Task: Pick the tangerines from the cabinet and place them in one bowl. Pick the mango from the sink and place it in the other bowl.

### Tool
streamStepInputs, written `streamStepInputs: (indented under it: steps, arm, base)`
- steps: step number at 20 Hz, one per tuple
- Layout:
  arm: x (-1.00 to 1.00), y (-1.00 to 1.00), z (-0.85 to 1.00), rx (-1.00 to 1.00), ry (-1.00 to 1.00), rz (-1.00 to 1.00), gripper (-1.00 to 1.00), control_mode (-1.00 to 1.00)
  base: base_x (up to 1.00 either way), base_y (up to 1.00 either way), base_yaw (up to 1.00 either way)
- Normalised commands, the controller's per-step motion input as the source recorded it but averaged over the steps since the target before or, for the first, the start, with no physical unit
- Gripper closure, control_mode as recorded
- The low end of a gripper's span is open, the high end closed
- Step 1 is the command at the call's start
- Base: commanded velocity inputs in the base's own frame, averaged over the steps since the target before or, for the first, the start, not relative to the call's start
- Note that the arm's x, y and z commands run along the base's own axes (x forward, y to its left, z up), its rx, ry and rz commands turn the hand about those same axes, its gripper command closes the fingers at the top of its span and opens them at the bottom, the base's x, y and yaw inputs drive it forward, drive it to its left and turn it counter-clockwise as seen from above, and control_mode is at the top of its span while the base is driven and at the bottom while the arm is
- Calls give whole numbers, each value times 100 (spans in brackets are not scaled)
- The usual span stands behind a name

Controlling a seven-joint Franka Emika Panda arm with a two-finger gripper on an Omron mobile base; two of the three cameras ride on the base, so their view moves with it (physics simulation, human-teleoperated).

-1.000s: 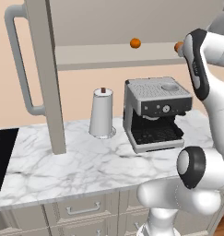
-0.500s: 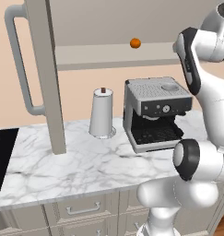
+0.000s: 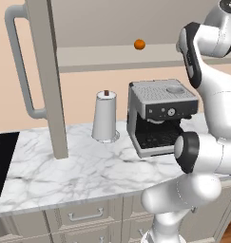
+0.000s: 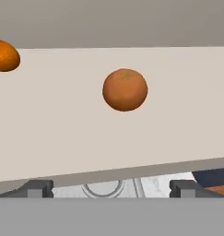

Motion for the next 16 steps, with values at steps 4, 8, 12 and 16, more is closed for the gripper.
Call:
streamStepInputs:
  steps: [4, 8, 12, 16]
  arm:
    - [22, 0, -2, 0, 0, 2, -100, -100]
    - [14, -6, -13, 0, -7, 1, -100, -100]
    - [8, -12, -19, 0, -13, 1, -100, -100]
    - [8, -6, -11, 0, -13, 0, -100, -100]
  base:
    - [0, 0, 0]
    - [0, 0, 0]
    - [0, 0, 0]
    - [0, 0, 0]
